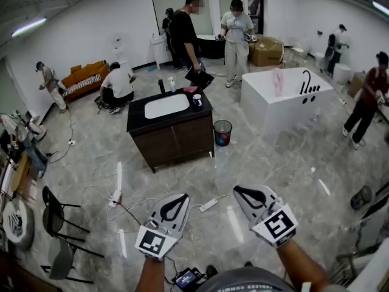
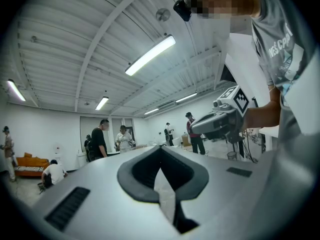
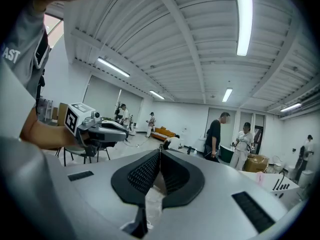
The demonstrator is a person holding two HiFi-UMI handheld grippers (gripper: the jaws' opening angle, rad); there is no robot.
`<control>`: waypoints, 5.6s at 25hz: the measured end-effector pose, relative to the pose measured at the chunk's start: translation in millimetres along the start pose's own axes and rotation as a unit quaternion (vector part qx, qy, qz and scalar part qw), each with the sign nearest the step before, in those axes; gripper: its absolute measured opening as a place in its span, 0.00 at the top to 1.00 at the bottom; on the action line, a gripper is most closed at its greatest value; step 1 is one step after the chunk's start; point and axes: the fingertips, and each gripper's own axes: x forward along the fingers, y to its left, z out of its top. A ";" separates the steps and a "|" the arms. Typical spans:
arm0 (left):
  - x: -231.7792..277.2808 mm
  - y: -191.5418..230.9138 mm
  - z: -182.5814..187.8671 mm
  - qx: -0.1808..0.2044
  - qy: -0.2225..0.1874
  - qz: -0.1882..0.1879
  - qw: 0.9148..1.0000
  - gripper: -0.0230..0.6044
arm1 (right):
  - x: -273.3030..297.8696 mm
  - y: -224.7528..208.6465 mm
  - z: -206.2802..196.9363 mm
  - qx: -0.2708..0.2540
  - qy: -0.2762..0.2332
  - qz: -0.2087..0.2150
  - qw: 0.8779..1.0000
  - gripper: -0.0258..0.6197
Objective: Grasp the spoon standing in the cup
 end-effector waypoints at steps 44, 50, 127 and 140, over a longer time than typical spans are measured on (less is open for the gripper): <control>89.4 85.4 -34.2 0.002 0.026 -0.001 1.000 0.96 | 98.3 -87.9 -28.2 0.030 -0.011 0.005 0.999 0.91; 134.9 95.0 -38.1 0.006 0.035 0.008 0.999 0.96 | 115.6 -131.7 -40.0 0.039 -0.013 0.021 0.999 0.91; 383.7 347.0 -100.5 -0.009 0.028 -0.019 0.999 0.96 | 389.2 -362.7 -62.9 0.039 0.000 0.007 0.999 0.91; 456.4 349.3 -95.1 0.010 0.043 0.011 0.999 0.96 | 405.8 -420.8 -77.5 0.040 -0.020 0.062 0.997 0.91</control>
